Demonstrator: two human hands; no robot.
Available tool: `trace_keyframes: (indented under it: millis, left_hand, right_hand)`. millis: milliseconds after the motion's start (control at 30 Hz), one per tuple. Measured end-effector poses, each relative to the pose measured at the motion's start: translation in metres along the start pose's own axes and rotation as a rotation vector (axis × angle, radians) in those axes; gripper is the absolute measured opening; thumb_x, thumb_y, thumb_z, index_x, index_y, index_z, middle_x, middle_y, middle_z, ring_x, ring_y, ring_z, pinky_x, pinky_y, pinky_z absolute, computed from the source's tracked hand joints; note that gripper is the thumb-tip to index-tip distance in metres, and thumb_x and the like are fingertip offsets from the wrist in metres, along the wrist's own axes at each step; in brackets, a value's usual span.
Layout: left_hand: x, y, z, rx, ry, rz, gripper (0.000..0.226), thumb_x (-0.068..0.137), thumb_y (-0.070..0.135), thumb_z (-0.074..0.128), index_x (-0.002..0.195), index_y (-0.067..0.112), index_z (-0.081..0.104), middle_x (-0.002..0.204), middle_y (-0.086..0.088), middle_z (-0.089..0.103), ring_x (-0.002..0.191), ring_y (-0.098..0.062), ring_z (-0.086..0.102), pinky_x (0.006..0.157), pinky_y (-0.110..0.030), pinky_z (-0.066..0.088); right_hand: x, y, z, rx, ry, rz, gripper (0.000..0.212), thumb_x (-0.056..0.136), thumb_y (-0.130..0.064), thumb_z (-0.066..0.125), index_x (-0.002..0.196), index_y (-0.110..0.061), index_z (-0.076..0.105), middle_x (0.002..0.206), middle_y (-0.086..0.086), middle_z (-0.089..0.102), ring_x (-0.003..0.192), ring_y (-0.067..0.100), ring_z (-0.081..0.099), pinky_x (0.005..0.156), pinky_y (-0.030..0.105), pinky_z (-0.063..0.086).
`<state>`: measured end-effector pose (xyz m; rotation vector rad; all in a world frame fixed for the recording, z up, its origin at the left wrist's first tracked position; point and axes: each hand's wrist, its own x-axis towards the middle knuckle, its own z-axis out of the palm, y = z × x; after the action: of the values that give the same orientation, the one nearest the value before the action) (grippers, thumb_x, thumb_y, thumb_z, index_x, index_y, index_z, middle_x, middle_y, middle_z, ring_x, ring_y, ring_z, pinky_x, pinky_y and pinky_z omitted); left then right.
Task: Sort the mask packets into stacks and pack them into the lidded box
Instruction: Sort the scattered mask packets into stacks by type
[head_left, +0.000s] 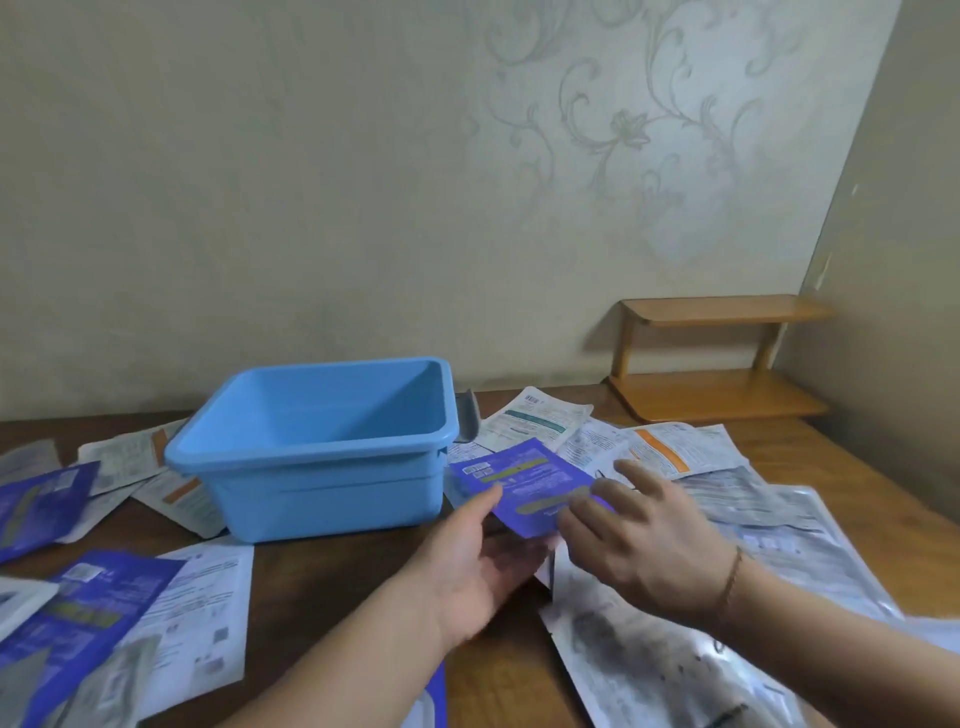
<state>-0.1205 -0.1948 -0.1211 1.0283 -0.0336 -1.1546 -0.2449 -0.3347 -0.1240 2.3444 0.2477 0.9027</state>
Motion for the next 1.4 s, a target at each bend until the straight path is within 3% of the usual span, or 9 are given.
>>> trace_keyframes:
  millis: [200, 300, 433, 533, 667, 833, 1000, 1167, 1400]
  left_hand:
    - [0.004, -0.019, 0.002, 0.160, 0.055, 0.038, 0.030, 0.095, -0.004, 0.046, 0.120, -0.002, 0.063, 0.105, -0.026, 0.071, 0.080, -0.037, 0.071, 0.060, -0.041, 0.060]
    - [-0.015, -0.019, -0.006, 0.217, -0.031, 0.125, 0.031, 0.095, -0.006, 0.046, 0.120, 0.000, 0.063, 0.109, -0.024, 0.071, 0.094, -0.041, 0.070, 0.075, -0.050, 0.060]
    - [-0.059, -0.010, -0.036, 0.294, -0.176, 0.160, 0.032, 0.094, -0.001, 0.051, 0.123, 0.004, 0.064, 0.118, -0.019, 0.069, 0.108, -0.039, 0.067, 0.088, -0.054, 0.055]
    - [-0.094, -0.009, -0.061, 0.320, -0.281, 0.130, 0.037, 0.088, 0.005, 0.061, 0.125, 0.005, 0.064, 0.126, -0.021, 0.065, 0.115, -0.041, 0.062, 0.093, -0.055, 0.053]
    - [-0.127, -0.011, -0.087, 0.267, -0.331, 0.086, 0.039, 0.085, 0.005, 0.062, 0.125, 0.002, 0.064, 0.126, -0.024, 0.064, 0.106, -0.038, 0.067, 0.079, -0.045, 0.059]
    - [-0.151, -0.005, -0.120, 0.295, -0.215, 0.127, 0.033, 0.101, 0.014, 0.044, 0.128, 0.006, 0.061, 0.126, -0.019, 0.065, 0.116, -0.036, 0.063, 0.096, -0.049, 0.053]
    - [-0.171, 0.011, -0.151, 0.820, 0.069, 0.312, 0.038, 0.102, 0.043, 0.034, 0.123, 0.027, 0.061, 0.070, -0.003, 0.059, 0.056, -0.015, 0.051, 0.052, -0.028, 0.046]
    - [-0.183, 0.022, -0.147, 0.023, -0.294, -0.034, 0.081, 0.084, 0.075, 0.032, 0.129, 0.014, 0.059, 0.122, -0.030, 0.063, 0.076, -0.040, 0.072, 0.053, -0.037, 0.058]
    - [-0.172, 0.005, -0.140, 0.126, -0.079, 0.225, 0.036, 0.071, -0.001, 0.073, 0.105, 0.006, 0.064, 0.103, -0.024, 0.072, 0.080, -0.033, 0.072, 0.062, -0.038, 0.060]
  right_hand:
    - [-0.023, -0.031, -0.035, 0.072, 0.006, -0.036, 0.019, 0.091, -0.023, 0.056, 0.083, -0.012, 0.070, 0.075, 0.007, 0.063, 0.059, 0.029, 0.057, 0.068, 0.043, 0.052]
    - [-0.035, -0.022, -0.052, 0.303, -0.078, 0.081, 0.044, 0.094, -0.054, 0.048, 0.103, -0.019, 0.073, 0.106, 0.001, 0.072, 0.093, 0.029, 0.068, 0.081, 0.040, 0.055]
    - [-0.026, -0.021, -0.085, 1.173, 0.018, 1.125, 0.051, 0.084, -0.070, 0.048, 0.101, -0.030, 0.072, 0.096, -0.008, 0.074, 0.078, 0.010, 0.066, 0.063, 0.026, 0.050]
    - [-0.009, -0.040, -0.094, 1.680, -0.336, 1.462, 0.039, 0.082, -0.044, 0.062, 0.092, -0.008, 0.070, 0.074, 0.011, 0.067, 0.051, 0.022, 0.049, 0.041, 0.024, 0.030]
    - [0.014, -0.089, -0.097, 1.824, -0.521, 1.383, 0.025, 0.090, -0.022, 0.064, 0.072, -0.004, 0.059, 0.055, 0.012, 0.046, 0.038, 0.014, 0.031, 0.037, 0.017, 0.018]
    - [0.032, -0.118, -0.089, 1.837, -0.442, 1.407, 0.026, 0.090, -0.019, 0.062, 0.073, -0.001, 0.066, 0.071, 0.022, 0.047, 0.040, 0.014, 0.034, 0.037, 0.017, 0.018]
    - [0.051, -0.116, -0.106, 1.690, -0.230, 1.146, 0.019, 0.093, -0.014, 0.059, 0.088, -0.007, 0.076, 0.050, 0.007, 0.044, 0.043, 0.012, 0.029, 0.040, 0.018, 0.024]
    - [0.064, -0.121, -0.118, 1.091, 0.241, 0.661, 0.023, 0.086, -0.005, 0.064, 0.093, -0.024, 0.076, 0.081, -0.018, 0.072, 0.063, 0.001, 0.063, 0.057, 0.016, 0.047]
    - [0.026, -0.140, -0.082, 0.916, 0.240, 0.513, 0.017, 0.087, -0.010, 0.064, 0.095, -0.016, 0.078, 0.112, -0.009, 0.072, 0.102, 0.006, 0.069, 0.081, 0.029, 0.057]
